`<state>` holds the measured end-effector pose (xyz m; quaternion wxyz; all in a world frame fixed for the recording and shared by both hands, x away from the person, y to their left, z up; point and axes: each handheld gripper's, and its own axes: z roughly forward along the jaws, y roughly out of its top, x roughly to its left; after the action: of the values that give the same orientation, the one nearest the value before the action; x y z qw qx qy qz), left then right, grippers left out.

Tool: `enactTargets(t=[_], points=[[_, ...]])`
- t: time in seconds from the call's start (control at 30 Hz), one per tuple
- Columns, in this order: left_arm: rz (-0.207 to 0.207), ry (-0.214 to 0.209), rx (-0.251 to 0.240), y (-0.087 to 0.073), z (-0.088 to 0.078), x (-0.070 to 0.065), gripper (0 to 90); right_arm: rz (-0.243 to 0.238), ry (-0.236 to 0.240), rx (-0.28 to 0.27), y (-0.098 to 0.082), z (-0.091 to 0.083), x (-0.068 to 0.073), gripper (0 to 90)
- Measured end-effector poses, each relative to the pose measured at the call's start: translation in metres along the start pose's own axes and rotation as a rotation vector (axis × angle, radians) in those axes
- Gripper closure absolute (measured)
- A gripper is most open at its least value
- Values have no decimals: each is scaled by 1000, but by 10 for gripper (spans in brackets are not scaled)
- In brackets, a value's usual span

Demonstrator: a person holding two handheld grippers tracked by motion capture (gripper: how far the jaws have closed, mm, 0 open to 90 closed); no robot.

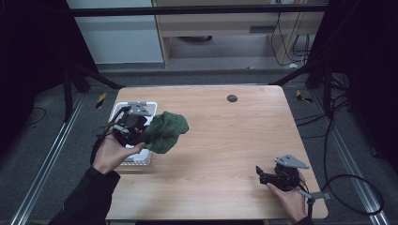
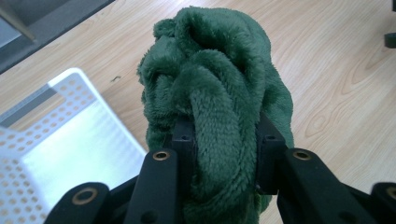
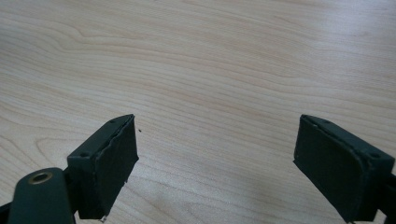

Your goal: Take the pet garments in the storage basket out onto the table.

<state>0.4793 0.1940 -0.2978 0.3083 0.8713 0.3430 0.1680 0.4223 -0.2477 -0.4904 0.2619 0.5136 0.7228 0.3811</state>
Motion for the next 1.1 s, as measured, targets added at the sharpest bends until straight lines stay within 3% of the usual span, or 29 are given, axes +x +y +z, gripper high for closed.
enactTargets(t=[1.1], points=[[148, -114, 90, 21, 53, -45, 676, 2, -1, -7, 0, -1, -1, 134]])
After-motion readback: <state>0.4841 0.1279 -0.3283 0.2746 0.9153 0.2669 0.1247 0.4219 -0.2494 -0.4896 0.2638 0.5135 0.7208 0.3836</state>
